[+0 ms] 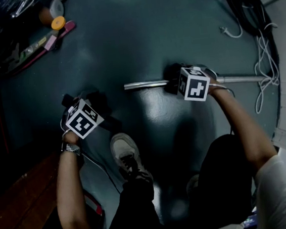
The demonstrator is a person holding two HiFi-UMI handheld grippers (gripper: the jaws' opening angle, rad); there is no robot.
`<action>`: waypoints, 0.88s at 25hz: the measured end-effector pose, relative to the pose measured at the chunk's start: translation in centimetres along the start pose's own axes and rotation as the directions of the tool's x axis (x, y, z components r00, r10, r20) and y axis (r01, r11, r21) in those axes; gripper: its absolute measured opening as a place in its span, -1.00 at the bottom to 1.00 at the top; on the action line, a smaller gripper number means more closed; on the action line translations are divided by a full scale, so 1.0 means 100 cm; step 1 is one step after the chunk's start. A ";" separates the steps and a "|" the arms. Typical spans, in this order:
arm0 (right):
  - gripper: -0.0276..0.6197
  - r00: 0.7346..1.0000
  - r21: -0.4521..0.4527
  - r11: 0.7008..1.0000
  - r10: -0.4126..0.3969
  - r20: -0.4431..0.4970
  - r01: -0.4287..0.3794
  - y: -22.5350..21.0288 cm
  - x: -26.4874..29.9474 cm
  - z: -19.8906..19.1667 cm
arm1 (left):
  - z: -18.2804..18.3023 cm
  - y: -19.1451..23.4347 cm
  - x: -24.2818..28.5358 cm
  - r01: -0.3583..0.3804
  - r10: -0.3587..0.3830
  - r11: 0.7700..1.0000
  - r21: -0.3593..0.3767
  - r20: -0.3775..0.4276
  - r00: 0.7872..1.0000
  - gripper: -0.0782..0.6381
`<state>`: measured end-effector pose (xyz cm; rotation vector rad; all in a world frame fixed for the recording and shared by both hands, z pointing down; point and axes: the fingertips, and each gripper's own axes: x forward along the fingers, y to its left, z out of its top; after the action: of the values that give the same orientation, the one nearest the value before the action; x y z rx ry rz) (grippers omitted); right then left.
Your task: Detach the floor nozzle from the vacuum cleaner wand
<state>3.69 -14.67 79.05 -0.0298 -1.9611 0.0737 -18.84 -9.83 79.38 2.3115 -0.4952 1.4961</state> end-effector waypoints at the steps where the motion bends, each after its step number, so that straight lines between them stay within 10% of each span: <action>1: -0.21 1.000 0.008 1.000 0.001 0.009 -0.001 0.000 -0.002 0.000 | 0.000 -0.001 0.000 -0.002 0.002 1.000 -0.002 0.011 1.000 0.22; 13: -0.21 0.970 0.216 0.976 -0.064 0.233 0.013 -0.014 -0.045 0.031 | 0.046 0.028 -0.072 -0.125 0.176 0.977 -0.173 0.319 0.931 0.11; 19: -0.26 0.914 0.240 0.952 -0.261 0.312 0.190 -0.045 -0.086 0.055 | 0.080 0.043 -0.103 -0.239 0.323 0.943 -0.231 0.460 0.827 -0.18; 22: -0.66 0.857 0.247 0.918 -0.382 0.346 0.310 -0.061 -0.108 0.071 | 0.098 0.050 -0.120 -0.300 0.391 0.919 -0.255 0.512 0.765 -0.36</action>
<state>1.38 -21.58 66.77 0.4987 -2.3181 0.0212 -17.99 -17.53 65.05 2.6023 -1.2125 0.8263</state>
